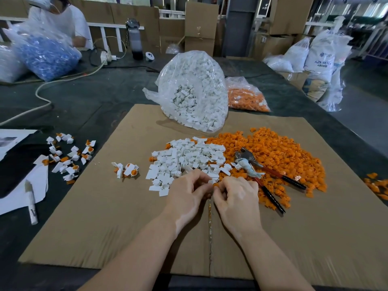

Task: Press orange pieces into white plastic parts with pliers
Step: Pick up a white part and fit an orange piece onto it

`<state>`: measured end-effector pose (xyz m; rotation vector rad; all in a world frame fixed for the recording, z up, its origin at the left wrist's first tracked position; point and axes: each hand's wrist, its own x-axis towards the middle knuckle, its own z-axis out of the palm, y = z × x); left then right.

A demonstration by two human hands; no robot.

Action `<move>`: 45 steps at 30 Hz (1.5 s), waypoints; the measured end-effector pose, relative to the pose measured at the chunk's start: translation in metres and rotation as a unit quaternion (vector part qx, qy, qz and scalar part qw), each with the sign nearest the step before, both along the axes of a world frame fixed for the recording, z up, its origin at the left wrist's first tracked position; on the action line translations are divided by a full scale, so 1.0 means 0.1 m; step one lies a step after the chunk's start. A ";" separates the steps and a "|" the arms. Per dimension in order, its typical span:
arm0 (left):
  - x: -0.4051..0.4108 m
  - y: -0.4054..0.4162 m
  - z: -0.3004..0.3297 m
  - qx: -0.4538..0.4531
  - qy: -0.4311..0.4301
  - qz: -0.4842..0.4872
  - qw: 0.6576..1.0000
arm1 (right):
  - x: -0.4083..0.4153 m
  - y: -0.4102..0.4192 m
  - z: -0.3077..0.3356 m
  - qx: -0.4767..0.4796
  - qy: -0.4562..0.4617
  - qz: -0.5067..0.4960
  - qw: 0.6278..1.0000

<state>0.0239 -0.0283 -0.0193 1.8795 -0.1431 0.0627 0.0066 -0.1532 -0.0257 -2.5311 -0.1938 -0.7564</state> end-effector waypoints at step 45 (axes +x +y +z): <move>0.18 -0.06 0.07 -0.163 0.083 0.037 0.982 | 0.35 -0.62 0.45 -0.142 0.334 -0.253 0.897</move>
